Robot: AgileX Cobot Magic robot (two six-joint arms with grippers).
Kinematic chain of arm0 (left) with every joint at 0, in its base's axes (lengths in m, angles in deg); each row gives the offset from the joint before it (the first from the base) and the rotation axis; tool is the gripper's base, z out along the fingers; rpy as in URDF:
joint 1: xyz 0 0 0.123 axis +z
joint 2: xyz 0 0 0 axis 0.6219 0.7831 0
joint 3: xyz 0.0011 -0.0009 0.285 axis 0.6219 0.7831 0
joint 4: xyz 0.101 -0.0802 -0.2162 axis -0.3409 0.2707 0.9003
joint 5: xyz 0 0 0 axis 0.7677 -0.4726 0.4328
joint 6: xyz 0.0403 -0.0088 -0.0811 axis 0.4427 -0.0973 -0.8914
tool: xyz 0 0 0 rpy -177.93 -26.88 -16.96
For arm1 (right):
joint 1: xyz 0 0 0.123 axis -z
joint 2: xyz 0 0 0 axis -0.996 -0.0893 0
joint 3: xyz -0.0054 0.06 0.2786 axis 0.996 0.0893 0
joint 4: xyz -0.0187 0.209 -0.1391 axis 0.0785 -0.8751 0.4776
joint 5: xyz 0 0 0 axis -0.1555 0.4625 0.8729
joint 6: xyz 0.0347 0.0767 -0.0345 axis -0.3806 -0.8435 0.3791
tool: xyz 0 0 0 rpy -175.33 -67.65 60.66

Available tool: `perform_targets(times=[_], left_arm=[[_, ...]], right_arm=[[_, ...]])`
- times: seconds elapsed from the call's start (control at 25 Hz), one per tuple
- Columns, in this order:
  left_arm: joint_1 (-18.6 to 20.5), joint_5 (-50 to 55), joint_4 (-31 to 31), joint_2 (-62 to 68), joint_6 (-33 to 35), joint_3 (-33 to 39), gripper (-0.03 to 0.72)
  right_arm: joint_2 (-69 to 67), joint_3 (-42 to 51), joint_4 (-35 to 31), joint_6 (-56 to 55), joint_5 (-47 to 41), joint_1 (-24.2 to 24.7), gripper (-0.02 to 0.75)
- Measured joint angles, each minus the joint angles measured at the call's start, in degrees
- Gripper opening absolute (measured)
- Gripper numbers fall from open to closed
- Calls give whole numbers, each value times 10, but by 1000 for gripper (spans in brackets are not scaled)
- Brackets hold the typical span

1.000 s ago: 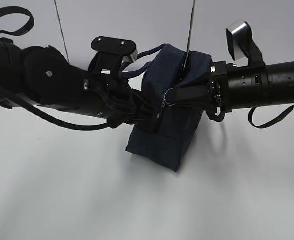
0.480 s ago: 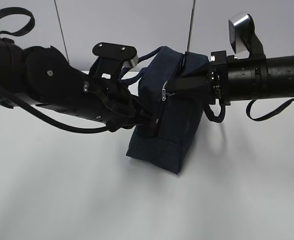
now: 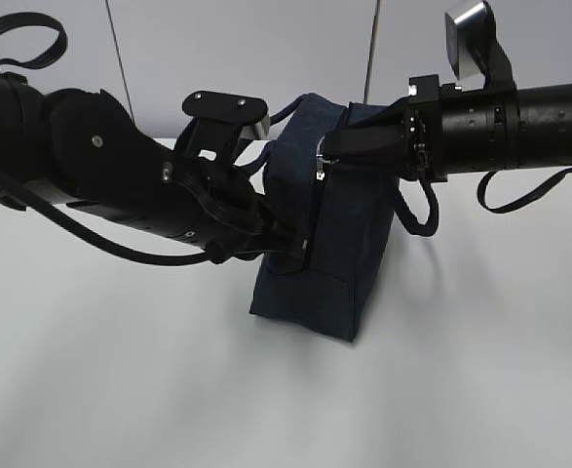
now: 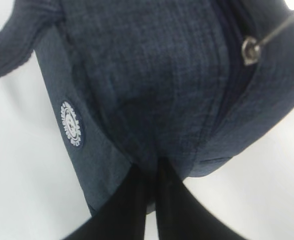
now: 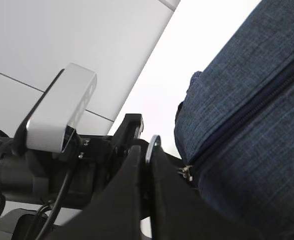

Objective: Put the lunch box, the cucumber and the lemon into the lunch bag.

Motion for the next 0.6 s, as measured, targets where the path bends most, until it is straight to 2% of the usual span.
perform_targets(times=[0.4,0.6], left_arm=[[-2,5,0,-14,0,29,-9],[-22,5,0,-26,0,45,-9]], right_arm=[[0,-24,2,0,20,0,0],[0,-26,2,-1,29,0,0]])
